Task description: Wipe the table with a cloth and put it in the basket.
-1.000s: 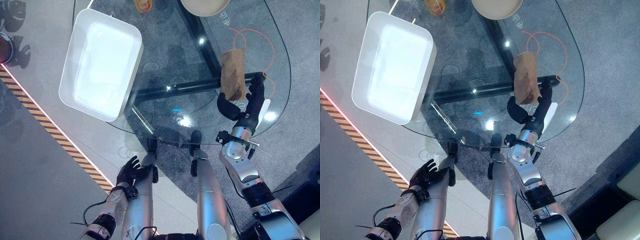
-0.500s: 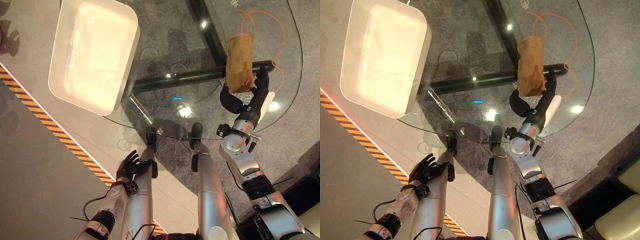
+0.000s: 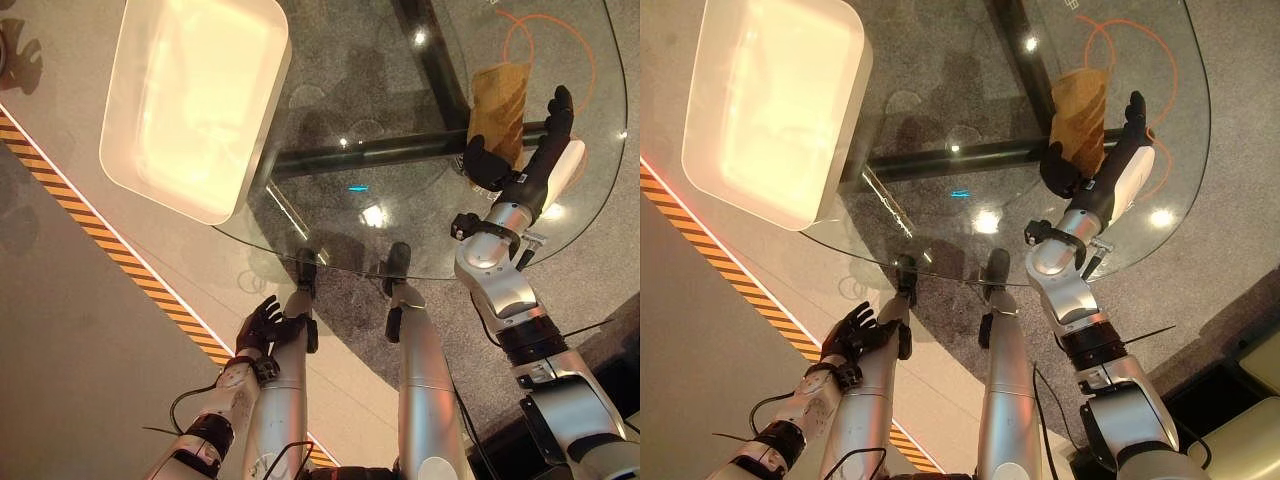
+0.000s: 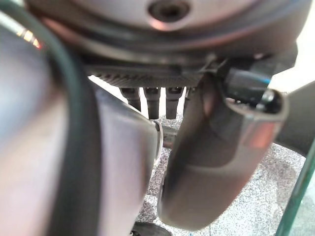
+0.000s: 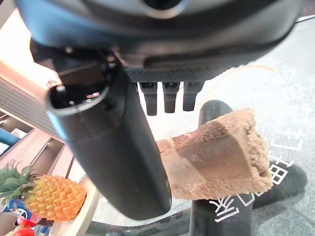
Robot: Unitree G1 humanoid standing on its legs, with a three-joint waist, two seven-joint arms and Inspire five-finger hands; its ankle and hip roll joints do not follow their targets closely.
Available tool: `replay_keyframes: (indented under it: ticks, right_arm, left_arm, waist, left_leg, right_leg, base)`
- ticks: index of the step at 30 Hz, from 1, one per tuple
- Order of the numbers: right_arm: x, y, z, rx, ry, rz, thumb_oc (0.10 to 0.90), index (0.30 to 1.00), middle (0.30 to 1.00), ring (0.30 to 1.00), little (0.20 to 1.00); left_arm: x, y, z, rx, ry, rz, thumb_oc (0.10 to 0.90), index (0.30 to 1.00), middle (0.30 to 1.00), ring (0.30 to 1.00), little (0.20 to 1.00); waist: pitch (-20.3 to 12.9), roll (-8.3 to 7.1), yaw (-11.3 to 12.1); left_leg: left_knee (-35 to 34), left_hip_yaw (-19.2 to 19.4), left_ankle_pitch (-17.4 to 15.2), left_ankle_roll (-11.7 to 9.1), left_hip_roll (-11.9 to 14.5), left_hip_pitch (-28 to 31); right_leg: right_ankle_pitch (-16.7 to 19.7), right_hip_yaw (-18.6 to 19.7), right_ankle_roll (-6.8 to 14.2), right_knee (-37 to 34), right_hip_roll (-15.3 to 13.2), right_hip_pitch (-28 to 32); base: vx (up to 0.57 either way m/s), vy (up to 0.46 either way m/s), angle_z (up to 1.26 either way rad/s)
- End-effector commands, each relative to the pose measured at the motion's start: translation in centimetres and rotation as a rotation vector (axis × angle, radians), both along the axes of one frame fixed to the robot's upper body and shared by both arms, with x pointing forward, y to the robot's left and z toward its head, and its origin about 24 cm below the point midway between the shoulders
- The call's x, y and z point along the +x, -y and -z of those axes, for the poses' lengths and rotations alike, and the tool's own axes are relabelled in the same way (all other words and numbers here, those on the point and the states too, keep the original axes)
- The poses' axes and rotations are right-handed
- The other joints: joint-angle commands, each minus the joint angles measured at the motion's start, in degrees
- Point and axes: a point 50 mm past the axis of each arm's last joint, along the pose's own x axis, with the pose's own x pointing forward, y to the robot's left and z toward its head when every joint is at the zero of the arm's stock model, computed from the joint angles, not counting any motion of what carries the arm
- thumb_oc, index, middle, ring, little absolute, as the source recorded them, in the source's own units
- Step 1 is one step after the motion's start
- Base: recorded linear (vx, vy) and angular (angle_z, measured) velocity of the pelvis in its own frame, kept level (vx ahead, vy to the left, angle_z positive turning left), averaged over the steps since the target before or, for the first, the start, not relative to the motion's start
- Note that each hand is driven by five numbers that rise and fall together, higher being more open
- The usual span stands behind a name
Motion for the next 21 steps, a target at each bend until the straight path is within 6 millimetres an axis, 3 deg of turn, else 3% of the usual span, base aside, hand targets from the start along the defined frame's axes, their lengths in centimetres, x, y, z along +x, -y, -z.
replay_keyframes:
  ticks: [1, 21]
  right_arm:
    - [-1.2, 1.4, -3.7, -0.123, 0.155, 0.051, 0.800, 0.900, 0.900, 0.900, 0.900]
    - [0.6, 3.4, 0.3, -0.011, -0.121, 0.161, 0.800, 0.900, 0.900, 0.900, 0.900]
  left_arm:
    - [-2.5, 1.6, 2.0, -0.049, -0.099, 0.029, 0.800, 0.900, 0.900, 0.900, 0.900]
    - [-2.1, 1.8, 1.8, -0.056, -0.085, 0.035, 0.800, 0.900, 0.900, 0.900, 0.900]
  waist:
    - [-0.96, 2.44, -0.27]
    - [-0.96, 3.10, 0.17]
  left_leg:
    - [5.43, 2.81, -2.51, 2.00, -3.85, -4.13]
    - [4.75, 3.15, -2.26, 1.85, -4.03, -5.01]
  right_leg:
    - [6.00, -1.39, -0.55, -6.55, 4.76, -0.45]
    - [6.38, -1.27, -0.29, -6.86, 4.80, -1.67]
  base:
    - [0.00, 0.000, 0.00]
    - [0.00, 0.000, 0.00]
